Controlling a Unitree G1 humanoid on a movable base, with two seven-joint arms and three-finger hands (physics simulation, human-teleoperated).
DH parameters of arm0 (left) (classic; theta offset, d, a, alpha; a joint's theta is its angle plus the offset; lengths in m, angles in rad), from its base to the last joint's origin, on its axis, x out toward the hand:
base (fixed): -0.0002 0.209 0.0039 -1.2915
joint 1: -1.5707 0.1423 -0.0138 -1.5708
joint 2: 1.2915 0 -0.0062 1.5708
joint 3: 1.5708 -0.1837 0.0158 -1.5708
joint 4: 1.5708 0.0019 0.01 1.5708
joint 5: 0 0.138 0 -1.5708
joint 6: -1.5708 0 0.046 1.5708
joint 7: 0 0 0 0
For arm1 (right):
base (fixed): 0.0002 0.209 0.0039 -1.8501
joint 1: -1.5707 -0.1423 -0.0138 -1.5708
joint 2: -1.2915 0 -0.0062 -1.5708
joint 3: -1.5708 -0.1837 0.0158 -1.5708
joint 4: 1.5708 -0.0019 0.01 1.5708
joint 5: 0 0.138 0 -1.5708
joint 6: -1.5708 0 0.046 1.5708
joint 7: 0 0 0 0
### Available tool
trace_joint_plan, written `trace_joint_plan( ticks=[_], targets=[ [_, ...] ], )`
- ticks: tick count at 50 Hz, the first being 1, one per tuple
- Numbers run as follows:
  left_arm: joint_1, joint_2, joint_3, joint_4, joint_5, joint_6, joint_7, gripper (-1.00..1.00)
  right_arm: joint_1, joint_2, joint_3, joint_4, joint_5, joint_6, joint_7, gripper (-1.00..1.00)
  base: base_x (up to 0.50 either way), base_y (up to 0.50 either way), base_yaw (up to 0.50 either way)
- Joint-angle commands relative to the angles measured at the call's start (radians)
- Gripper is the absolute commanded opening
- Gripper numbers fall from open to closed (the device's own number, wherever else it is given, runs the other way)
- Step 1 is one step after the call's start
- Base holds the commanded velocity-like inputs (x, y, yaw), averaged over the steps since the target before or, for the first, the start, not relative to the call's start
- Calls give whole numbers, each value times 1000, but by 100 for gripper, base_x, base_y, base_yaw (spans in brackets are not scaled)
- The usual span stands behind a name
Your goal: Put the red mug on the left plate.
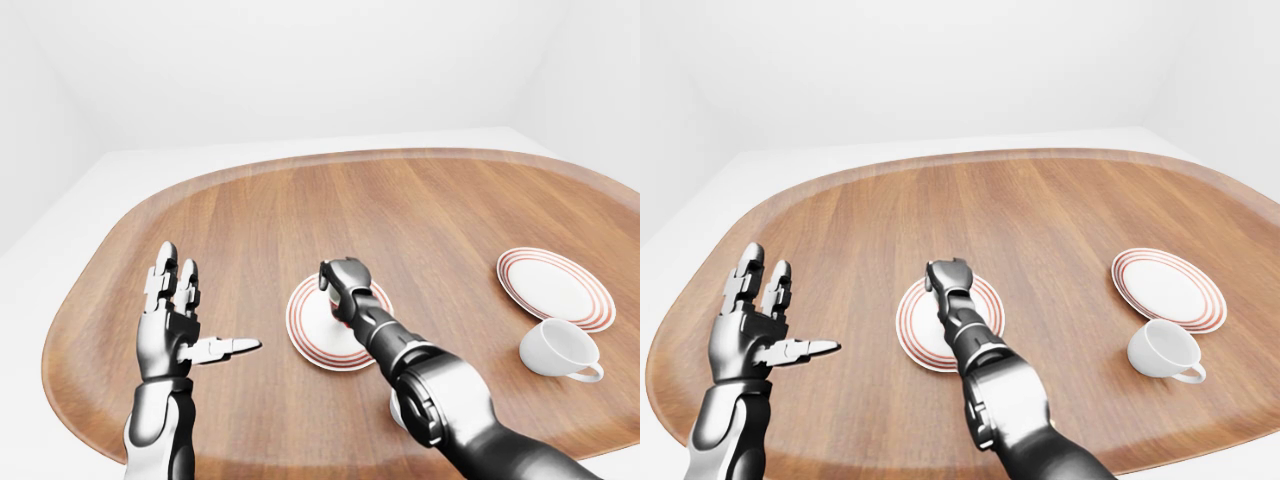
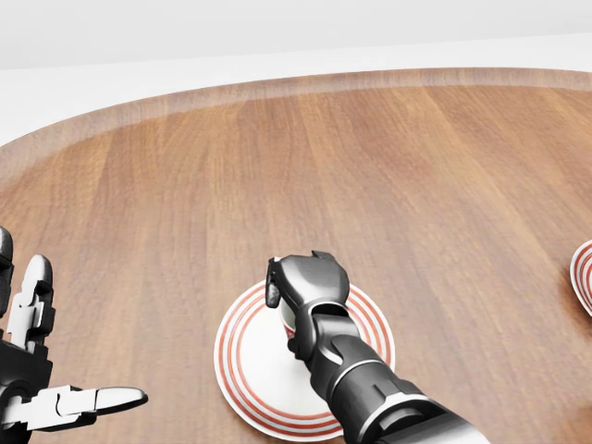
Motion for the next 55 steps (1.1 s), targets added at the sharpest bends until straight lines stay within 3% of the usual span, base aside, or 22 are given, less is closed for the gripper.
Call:
trace_joint_plan(
  ticks=[1, 15, 23, 24, 25, 40, 49, 53, 55],
  targets=[
    [2, 0, 0, -1, -1, -2, -1, 100, 1, 3, -3, -3, 50, -17, -21, -100, 0, 0, 0],
    [6, -2, 6, -9, -5, 2, -5, 100, -1, 0, -11, -4, 73, -36, -3, -100, 0, 0, 0],
    [11, -4, 5, -13, -5, 0, -6, 100, 0, -2, -8, -4, 73, -27, -2, -100, 0, 0, 0],
    [10, -4, 7, -12, -7, 1, -6, 100, -1, -2, -11, -4, 77, -22, 6, -17, 0, 0, 0],
    [10, -4, 7, -12, -6, 1, -6, 100, -1, -2, -10, -4, 76, -22, 3, 100, 0, 0, 0],
    [4, 0, 11, -5, -7, 5, -4, 100, 7, -5, -15, -3, 77, 3, 39, 100, 0, 0, 0],
    [4, -1, 11, -6, -7, 4, -4, 100, 7, -5, -19, -4, 84, -6, 59, 100, 0, 0, 0],
    [3, 0, 13, -7, -9, 5, -4, 100, -33, -10, -38, -10, 159, -84, 155, 100, 0, 0, 0],
    [4, 0, 16, -8, -11, 6, -5, 100, -86, -19, -47, -17, 232, -153, 239, 100, 0, 0, 0]
  ],
)
